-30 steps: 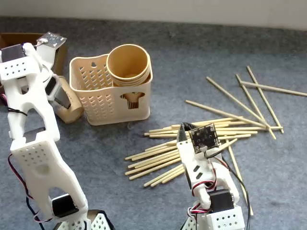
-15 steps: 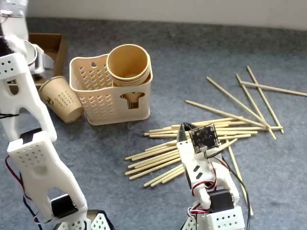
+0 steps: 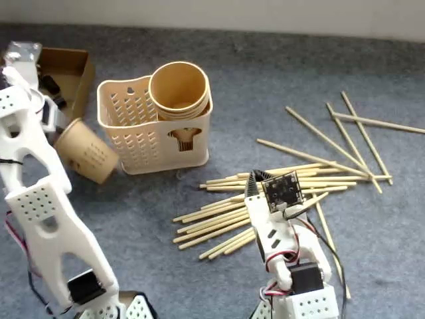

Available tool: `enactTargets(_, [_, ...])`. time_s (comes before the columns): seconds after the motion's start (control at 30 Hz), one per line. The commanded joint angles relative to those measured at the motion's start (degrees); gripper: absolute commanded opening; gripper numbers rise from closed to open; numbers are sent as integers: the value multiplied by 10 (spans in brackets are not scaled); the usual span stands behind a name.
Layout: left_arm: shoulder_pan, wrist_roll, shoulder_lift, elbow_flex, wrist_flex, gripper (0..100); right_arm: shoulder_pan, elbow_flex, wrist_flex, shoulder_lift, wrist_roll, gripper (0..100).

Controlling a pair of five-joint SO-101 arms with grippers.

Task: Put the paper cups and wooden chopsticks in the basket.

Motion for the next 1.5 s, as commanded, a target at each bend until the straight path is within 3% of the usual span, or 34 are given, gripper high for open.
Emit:
enactTargets(0.0, [-30,-17,-12,-13,25,266,-5,84,3,-2,6,10])
enactTargets(0.37, [-60,-15,-90,27,25,266,-4,84,3,-2,6,10])
enactTargets(0.53, [-59,-19,-189,179,25,266,-4,84,3,-2,6,10])
enactTargets(0.73, [-34,-77,-325,400,24,266,-4,84,3,-2,6,10])
enactTargets(0.93, [-11,-77,-456,524,22,266,-4,84,3,-2,6,10])
enactTargets(1.17, [49,-74,-589,701,4,266,-4,84,3,-2,6,10])
enactTargets(1.47, [171,31,-711,827,-85,266,-4,84,3,-2,6,10])
